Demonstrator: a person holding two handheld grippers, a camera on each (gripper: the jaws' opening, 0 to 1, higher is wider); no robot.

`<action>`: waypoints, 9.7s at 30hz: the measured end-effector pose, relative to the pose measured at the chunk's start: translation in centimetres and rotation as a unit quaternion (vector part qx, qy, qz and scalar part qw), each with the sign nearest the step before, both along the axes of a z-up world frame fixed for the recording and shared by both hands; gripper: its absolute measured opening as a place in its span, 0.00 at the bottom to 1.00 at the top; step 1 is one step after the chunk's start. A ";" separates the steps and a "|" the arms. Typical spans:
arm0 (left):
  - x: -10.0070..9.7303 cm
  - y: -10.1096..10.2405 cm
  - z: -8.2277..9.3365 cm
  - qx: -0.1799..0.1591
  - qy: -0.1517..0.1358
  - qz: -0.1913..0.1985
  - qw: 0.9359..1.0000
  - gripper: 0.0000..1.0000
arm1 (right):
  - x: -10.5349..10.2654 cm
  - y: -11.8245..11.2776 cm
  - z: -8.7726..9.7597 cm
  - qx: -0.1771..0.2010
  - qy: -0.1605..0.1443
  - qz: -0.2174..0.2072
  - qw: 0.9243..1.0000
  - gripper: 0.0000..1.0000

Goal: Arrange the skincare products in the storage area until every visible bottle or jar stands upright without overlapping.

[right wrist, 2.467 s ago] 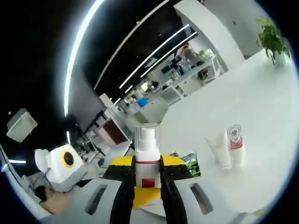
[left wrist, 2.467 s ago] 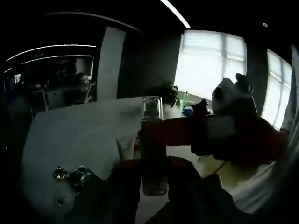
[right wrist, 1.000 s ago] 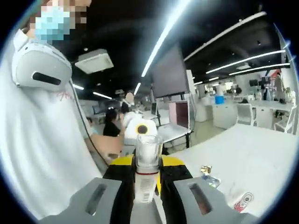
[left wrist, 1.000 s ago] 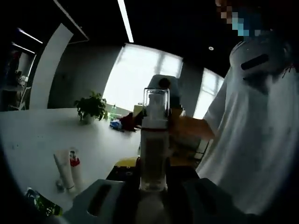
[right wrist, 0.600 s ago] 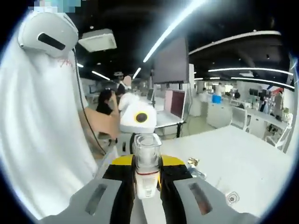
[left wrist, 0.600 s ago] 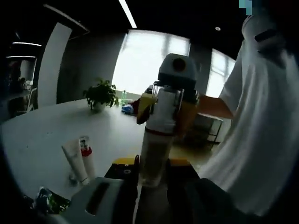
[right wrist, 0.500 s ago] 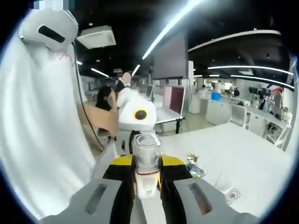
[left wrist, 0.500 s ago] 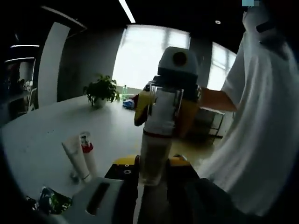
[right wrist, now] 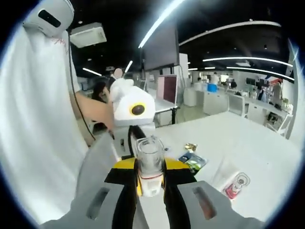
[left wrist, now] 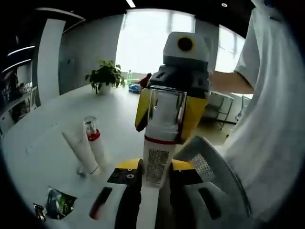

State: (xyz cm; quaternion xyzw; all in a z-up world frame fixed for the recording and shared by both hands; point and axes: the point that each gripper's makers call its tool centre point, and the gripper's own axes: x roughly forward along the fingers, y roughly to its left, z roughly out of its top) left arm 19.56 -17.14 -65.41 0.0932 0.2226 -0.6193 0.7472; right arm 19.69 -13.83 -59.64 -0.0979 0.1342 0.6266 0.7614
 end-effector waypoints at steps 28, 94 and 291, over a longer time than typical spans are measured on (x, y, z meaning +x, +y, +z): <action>4.5 -0.8 -11.0 0.088 0.015 -0.020 0.996 0.17 | 4.9 -1.4 -10.9 -0.128 0.023 -0.048 0.990 0.20; 6.5 0.8 -14.6 0.126 0.004 0.100 0.987 0.14 | 5.8 -4.0 -17.7 -0.224 0.098 -0.177 0.953 0.16; 13.9 14.1 -6.4 0.080 0.063 0.289 0.952 0.78 | 4.9 -12.9 -12.1 -0.122 0.183 -0.381 0.898 1.00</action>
